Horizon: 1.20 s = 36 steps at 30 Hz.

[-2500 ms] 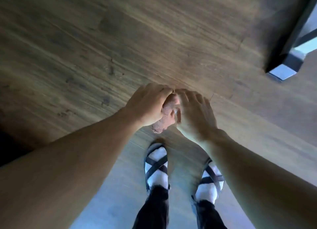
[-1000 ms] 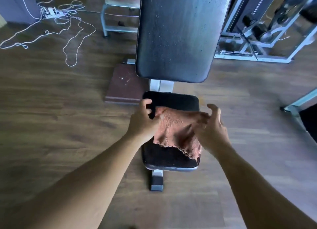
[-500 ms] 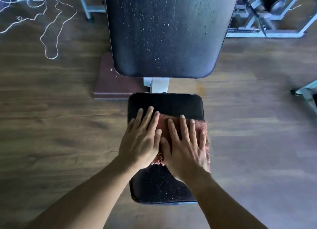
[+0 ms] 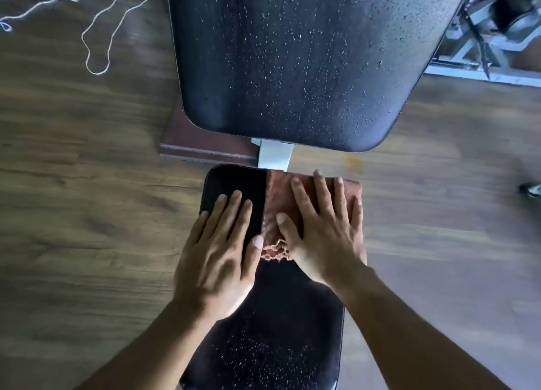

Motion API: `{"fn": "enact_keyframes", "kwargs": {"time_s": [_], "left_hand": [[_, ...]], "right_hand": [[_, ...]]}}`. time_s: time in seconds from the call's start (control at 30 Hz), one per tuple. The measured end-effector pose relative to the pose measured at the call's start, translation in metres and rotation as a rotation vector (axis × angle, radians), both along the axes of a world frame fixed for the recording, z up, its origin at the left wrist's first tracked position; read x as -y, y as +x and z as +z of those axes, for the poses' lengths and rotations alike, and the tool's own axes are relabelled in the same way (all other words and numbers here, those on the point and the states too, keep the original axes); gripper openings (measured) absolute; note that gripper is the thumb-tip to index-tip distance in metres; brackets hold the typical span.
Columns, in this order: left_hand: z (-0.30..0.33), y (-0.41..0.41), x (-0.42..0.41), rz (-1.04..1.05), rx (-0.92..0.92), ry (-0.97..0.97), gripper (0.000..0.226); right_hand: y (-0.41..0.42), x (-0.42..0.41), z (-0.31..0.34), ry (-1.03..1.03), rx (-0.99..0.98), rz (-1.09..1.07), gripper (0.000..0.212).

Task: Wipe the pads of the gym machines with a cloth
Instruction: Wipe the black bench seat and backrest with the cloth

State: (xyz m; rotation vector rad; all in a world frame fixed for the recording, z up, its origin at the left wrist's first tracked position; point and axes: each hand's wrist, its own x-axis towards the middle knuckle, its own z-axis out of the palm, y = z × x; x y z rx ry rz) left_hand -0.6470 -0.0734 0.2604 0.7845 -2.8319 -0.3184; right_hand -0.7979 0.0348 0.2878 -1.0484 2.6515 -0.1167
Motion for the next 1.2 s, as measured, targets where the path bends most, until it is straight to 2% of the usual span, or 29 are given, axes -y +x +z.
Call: {"fn": "enact_keyframes", "kwargs": {"time_s": [0.13, 0.3, 0.43, 0.67, 0.77, 0.87, 1.0, 1.1, 1.2], "left_hand": [[-0.003, 0.001, 0.000, 0.013, -0.040, -0.009, 0.056], [-0.004, 0.003, 0.001, 0.010, -0.059, -0.024, 0.055], [-0.003, 0.003, 0.001, 0.022, -0.035, -0.026, 0.056], [-0.003, 0.002, 0.002, 0.013, -0.001, -0.007, 0.058], [-0.003, 0.002, 0.001, 0.009, -0.007, 0.007, 0.058], [-0.002, 0.002, 0.001, 0.008, 0.004, 0.026, 0.060], [-0.001, 0.004, 0.002, -0.001, -0.006, 0.026, 0.060], [-0.001, 0.005, 0.002, -0.017, -0.022, 0.047, 0.061], [-0.002, 0.005, 0.003, -0.020, -0.031, 0.057, 0.063]], "right_hand": [[-0.017, 0.026, -0.001, 0.003, -0.003, -0.029, 0.068], [-0.003, 0.010, -0.001, 0.011, -0.021, 0.126, 0.068], [-0.017, 0.027, -0.004, 0.003, -0.014, 0.030, 0.067], [0.037, -0.026, 0.002, 0.023, 0.007, 0.062, 0.070], [0.044, -0.027, 0.001, -0.017, 0.026, -0.027, 0.071], [0.092, -0.042, 0.000, -0.054, 0.026, -0.101, 0.070], [0.129, -0.072, -0.002, -0.045, -0.008, -0.027, 0.066], [0.131, -0.070, -0.004, -0.080, -0.006, -0.141, 0.068], [0.173, -0.075, -0.003, -0.068, -0.026, -0.197, 0.068]]}}
